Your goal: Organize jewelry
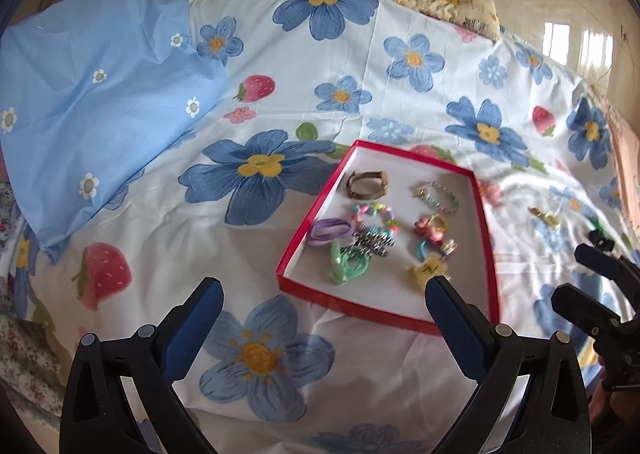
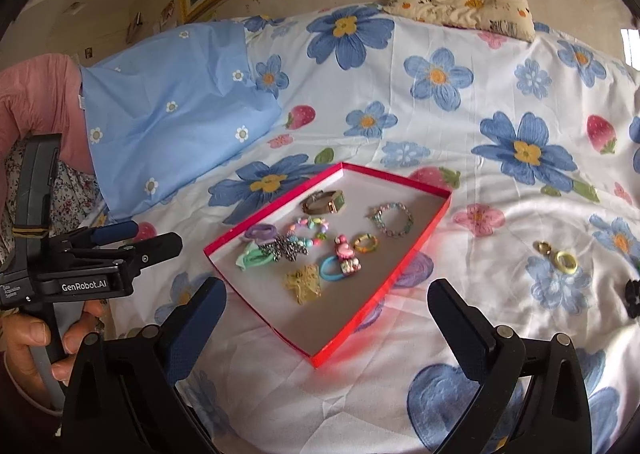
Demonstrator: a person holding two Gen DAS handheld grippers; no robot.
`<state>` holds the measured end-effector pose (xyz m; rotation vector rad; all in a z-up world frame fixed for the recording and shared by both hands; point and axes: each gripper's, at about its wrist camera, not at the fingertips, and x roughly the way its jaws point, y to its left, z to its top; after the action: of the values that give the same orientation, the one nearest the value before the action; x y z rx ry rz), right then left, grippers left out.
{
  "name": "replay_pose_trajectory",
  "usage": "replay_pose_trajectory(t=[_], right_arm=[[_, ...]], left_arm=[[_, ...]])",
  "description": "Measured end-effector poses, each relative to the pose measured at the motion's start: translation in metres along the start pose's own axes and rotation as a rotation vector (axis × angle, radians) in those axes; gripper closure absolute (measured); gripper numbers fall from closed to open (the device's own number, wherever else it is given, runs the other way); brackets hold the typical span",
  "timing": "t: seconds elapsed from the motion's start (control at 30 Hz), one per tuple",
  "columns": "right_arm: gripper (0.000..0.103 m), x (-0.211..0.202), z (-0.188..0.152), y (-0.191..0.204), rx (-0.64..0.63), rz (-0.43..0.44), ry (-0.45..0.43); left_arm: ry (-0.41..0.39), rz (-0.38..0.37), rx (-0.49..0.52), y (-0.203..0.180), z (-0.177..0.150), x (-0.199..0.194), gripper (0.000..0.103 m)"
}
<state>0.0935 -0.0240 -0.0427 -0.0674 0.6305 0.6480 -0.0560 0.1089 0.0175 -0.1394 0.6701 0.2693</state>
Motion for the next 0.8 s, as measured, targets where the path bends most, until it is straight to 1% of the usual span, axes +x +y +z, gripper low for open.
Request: replay_pose_trajectory(t=[0.1,0.3,0.37,0.6,0.8], right_arm=[[0.001,0.006,-0.006,-0.003,0.007,-0.006,0.013],[0.001,0.011,-0.013,-0.006,0.014,-0.017,0.029],[0.001,0.012,-0.014,-0.005,0.013,-0.02,0.031],[0.001,0.013,-0.015,-0.004,0.008,-0.022,0.031],[0.001,0.01,-0.014,-0.002,-0.004,-0.029,0.023]], left_arm=[[0.003,0.025,0.023,-0.007,-0.001,0.004,0.001],[-0.001,0.052,0.047,-0.012,0.0,0.006,0.001],[-0.001,0.051,0.05,-0.009,0.0,0.008,0.001],[-0.019,0.096,0.083,-0.014,-0.001,0.003,0.001],[-0.038,0.115,0.105,-0.017,-0.003,-0.002,0.001]])
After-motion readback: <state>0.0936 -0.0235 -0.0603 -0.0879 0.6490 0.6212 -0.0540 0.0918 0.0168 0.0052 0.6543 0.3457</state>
